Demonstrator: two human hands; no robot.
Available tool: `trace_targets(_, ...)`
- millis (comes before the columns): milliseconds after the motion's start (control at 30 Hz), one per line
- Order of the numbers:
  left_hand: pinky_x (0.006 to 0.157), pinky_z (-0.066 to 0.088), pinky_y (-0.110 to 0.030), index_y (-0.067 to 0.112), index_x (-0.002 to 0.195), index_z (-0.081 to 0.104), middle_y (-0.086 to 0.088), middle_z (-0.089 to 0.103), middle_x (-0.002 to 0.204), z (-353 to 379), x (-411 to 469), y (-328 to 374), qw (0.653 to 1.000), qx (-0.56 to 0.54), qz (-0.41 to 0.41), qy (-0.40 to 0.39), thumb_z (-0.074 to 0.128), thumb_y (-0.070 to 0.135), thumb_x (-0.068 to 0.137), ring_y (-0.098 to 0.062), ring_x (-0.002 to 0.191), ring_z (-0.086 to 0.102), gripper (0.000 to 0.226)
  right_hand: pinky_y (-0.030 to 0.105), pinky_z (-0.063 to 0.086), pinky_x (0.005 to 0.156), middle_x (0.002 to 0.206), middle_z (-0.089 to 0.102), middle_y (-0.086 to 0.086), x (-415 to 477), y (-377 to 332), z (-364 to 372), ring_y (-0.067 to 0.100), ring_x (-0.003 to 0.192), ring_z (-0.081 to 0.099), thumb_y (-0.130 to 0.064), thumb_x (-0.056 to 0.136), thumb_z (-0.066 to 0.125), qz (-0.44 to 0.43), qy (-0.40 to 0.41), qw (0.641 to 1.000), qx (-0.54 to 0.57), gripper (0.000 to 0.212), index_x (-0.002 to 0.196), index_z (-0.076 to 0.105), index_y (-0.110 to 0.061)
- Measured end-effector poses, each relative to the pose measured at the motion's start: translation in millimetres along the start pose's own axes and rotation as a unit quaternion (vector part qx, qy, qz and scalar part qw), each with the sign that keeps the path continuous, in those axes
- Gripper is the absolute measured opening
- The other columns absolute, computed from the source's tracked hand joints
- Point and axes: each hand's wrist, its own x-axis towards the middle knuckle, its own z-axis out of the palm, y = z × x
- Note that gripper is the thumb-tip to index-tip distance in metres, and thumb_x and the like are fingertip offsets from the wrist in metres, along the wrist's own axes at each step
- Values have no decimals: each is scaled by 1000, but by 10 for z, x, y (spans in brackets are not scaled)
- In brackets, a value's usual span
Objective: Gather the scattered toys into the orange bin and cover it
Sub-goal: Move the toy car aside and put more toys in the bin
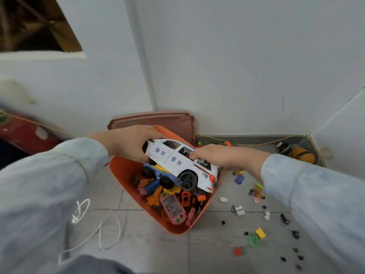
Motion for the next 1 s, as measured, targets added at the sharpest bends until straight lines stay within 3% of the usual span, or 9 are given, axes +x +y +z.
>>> trace_targets(100, 92, 48, -30, 43, 125, 55, 17, 56, 106, 74, -76, -161, 995, -2, -77, -70, 76, 47, 57, -6, 101, 56, 71, 58, 59, 77, 99, 74, 23, 143, 5, 226, 42, 88, 71, -43, 83, 52, 57, -67, 996, 25, 45, 107, 69, -9)
trace_targets(300, 89, 52, -34, 45, 123, 54, 20, 52, 101, 383, -158, -404, 983, 0, -114, -141, 77, 38, 62, -9, 100, 56, 65, 53, 58, 85, 80, 76, 6, 454, 76, 598, 25, 75, 71, -33, 86, 44, 102, -127, 987, 8, 32, 102, 67, -16)
trace_targets(433, 90, 53, -37, 42, 128, 51, 12, 54, 113, 583, -201, -543, 972, 30, -140, -187, 77, 36, 65, -13, 105, 53, 68, 57, 57, 84, 97, 76, 7, 653, 104, 852, 28, 90, 72, -28, 92, 50, 111, -117, 986, 37, 25, 107, 66, -18)
trace_targets(533, 94, 51, -36, 43, 135, 47, 9, 50, 121, 696, -230, -671, 975, 27, -158, -156, 69, 29, 70, -14, 112, 52, 70, 51, 54, 92, 132, 57, -6, 766, 84, 936, 23, 124, 54, -48, 97, 52, 94, -90, 991, 19, 45, 133, 56, -20)
trace_targets(667, 99, 46, -34, 40, 136, 48, 7, 50, 123, 677, -207, -708, 981, 5, -153, -117, 66, 32, 76, -16, 117, 51, 63, 43, 56, 82, 137, 54, 9, 810, 53, 882, 29, 112, 58, -52, 100, 43, 54, -71, 992, -91, 56, 136, 52, -11)
trace_targets(767, 105, 41, -34, 36, 139, 47, 3, 48, 132, 664, -137, -681, 984, -3, -153, -91, 66, 30, 82, -19, 127, 45, 60, 33, 48, 65, 94, 59, 0, 809, 73, 735, 16, 67, 48, -51, 100, 44, 33, -44, 993, -103, 51, 143, 49, -25)
trace_targets(833, 105, 40, -34, 35, 139, 46, 1, 47, 133, 655, -72, -631, 986, -11, -150, -67, 66, 31, 83, -21, 128, 45, 59, 33, 44, 63, 79, 49, 1, 802, 113, 610, 20, 66, 43, -49, 99, 49, 15, -18, 994, -109, 43, 136, 56, -29)
trace_targets(900, 101, 42, -33, 34, 139, 46, 2, 47, 128, 642, 39, -522, 989, -22, -143, -42, 65, 31, 85, -20, 118, 50, 58, 33, 51, 70, 89, 61, -2, 726, 146, 471, 19, 74, 56, -49, 97, 54, -17, 29, 991, -131, 38, 129, 60, -29)
trace_targets(1000, 104, 41, -37, 33, 138, 47, 3, 46, 131, 598, 239, -325, 991, -39, -126, -12, 65, 31, 83, -18, 121, 50, 57, 35, 49, 100, 127, 64, -4, 608, 212, 224, 15, 113, 62, -48, 93, 58, -62, 94, 977, -180, 44, 133, 58, -29)
